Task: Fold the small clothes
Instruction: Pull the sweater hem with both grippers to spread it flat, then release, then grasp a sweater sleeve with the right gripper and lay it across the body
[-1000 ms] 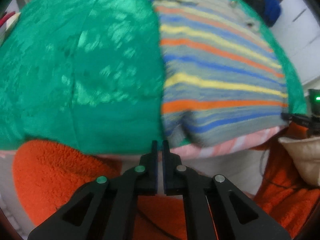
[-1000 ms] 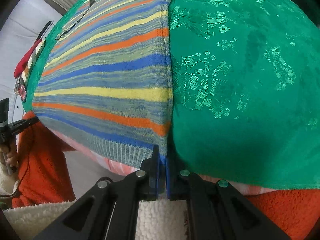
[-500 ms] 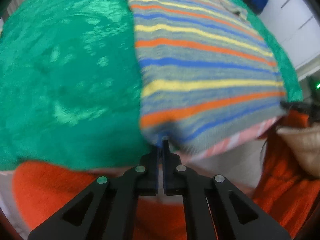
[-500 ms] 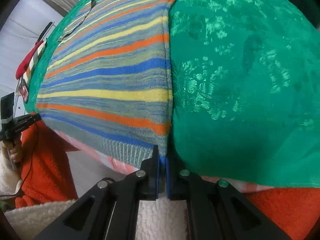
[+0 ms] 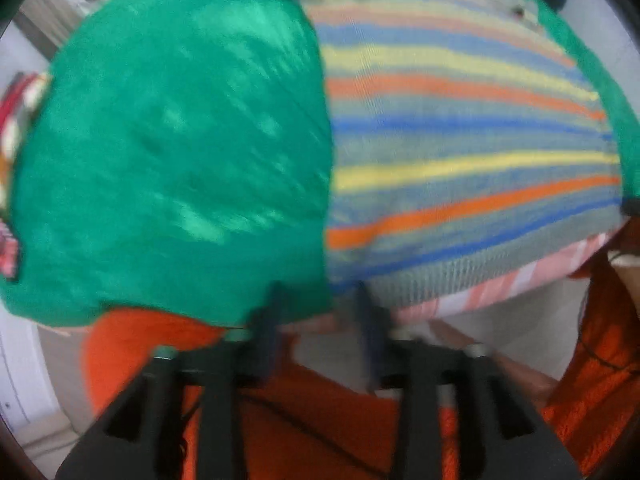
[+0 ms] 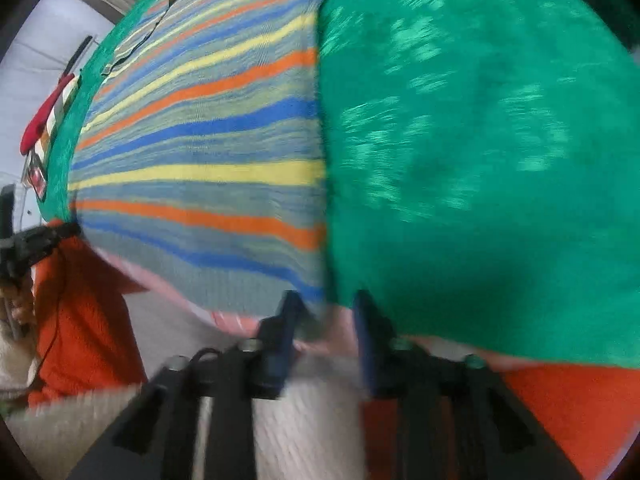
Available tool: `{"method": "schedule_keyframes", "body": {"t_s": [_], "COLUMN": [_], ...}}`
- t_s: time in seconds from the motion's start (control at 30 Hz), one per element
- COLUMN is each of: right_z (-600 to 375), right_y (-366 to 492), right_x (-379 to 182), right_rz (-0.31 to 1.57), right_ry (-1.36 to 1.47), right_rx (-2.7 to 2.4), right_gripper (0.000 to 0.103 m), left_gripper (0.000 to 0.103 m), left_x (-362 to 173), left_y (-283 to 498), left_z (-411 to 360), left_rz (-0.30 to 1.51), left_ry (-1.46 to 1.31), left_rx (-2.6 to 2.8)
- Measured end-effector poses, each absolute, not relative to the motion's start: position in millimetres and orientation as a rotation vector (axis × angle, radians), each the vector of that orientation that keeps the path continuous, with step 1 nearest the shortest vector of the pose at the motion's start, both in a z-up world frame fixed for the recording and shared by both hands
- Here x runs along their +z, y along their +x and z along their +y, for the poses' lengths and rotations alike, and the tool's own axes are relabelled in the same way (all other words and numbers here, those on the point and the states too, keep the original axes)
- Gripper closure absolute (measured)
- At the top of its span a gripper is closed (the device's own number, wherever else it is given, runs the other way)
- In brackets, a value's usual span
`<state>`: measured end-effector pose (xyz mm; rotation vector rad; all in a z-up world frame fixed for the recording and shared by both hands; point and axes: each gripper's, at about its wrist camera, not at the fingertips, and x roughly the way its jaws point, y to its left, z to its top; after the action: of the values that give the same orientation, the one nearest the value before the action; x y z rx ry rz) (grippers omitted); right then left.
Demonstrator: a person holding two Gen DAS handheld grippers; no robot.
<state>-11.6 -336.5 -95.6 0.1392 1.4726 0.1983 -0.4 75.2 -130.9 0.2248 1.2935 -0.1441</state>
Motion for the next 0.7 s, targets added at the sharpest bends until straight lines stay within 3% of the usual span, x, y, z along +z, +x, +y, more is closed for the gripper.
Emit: {"method": "schedule_keyframes", "body": {"t_s": [0.03,0.1,0.23,0.37,0.53,0.57,0.6,0.63,0.67,0.7], "right_z": [-345.5,-354.1,-344.2,-299.1,-231.5,-227.5,-227.0,-232.2,-248.1,-263.4], "right_y": [-13.0,-6.9,41.4,113.9,193.0,202.8,214.9,222.7,233.3,239.7], "right_x": [-77.3,-49.9,5.2,11.6,-51.6,-63.1,-75.3,-79.1,-74.8,-66.4], "right_rz": [1.435,1.370,1.151,0.968,0.952,0.958,0.974,0.991,1.007,0.998], "right_ry": [0.094,-0.010,-0.238,-0.367,-0.632,-0.660,-0.671,-0.638,-0.552,-0.466], "right_rx": [0.174,0.128,0.120,0.285,0.383,0.381,0.365,0.354,0.324,0.275], "right_gripper": [0.069,0.067,0.043,0.042,0.044,0.045,0.057,0.079,0.090,0.095], "left_gripper": [0.039,0.031,0.009,0.007,0.007,0.007,0.007,0.007,0.007,0.007], "left_x": [-115.3,-88.4,-68.4,-80.8,-116.1,-120.7,-125.5,-130.3,-132.2,-131.4], "left_y": [-2.2,-1.0,15.4,29.5,28.7,25.3,22.3,20.3,18.4,16.2], "left_z": [78.4,82.8,85.2,60.6,32.1,29.8,27.3,25.7,26.4,29.1], "left_rz": [1.239,1.141,0.971,0.836,0.862,0.867,0.874,0.887,0.894,0.891], "left_ry": [0.229,0.212,0.101,0.038,0.126,0.145,0.166,0.192,0.205,0.200], "left_rx": [-0.118,-0.081,-0.025,0.013,-0.032,-0.045,-0.051,-0.054,-0.056,-0.062]}}
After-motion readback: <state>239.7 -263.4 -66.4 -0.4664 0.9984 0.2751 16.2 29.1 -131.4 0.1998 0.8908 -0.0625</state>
